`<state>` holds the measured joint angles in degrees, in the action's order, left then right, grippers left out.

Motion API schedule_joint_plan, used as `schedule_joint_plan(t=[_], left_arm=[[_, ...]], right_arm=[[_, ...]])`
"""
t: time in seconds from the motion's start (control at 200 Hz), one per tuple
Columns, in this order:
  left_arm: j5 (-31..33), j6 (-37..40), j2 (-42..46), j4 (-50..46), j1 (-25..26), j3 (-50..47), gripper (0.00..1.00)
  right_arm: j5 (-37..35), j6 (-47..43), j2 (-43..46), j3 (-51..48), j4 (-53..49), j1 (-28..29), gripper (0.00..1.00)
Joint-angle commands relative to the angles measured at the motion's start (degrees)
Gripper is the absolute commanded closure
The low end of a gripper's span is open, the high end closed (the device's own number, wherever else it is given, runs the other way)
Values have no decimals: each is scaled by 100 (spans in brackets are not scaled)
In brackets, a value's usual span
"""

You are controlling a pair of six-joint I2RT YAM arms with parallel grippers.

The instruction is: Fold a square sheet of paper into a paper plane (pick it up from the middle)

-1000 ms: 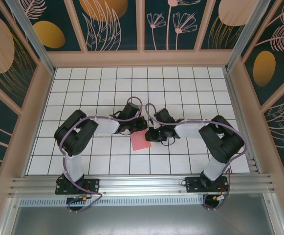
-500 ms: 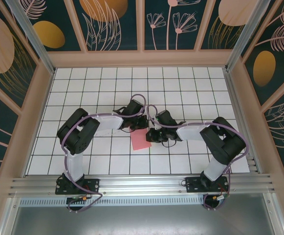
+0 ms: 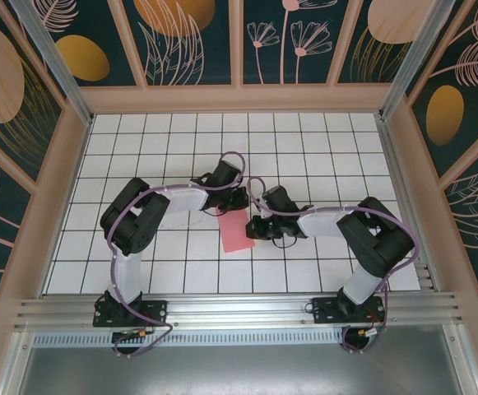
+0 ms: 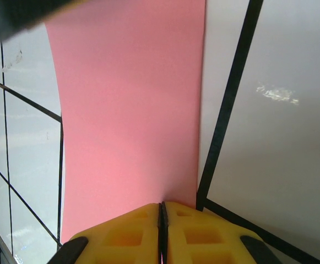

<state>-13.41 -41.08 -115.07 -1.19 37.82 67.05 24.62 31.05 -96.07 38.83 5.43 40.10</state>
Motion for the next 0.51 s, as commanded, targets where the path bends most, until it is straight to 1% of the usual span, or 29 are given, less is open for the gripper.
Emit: schedule_joint_plan(t=[0.0, 0.265, 0.5], left_arm=[[749, 200, -244, 13, -346, 155, 91], [700, 300, -432, -30, -468, 387, 91], [679, 377, -487, 56, -557, 332, 90]], right_arm=[[-370, 86, -425, -514, -1560, 95, 87], [-370, 103, -403, -543, -1552, 104, 87], [-362, 112, -354, -578, -1503, 104, 87]])
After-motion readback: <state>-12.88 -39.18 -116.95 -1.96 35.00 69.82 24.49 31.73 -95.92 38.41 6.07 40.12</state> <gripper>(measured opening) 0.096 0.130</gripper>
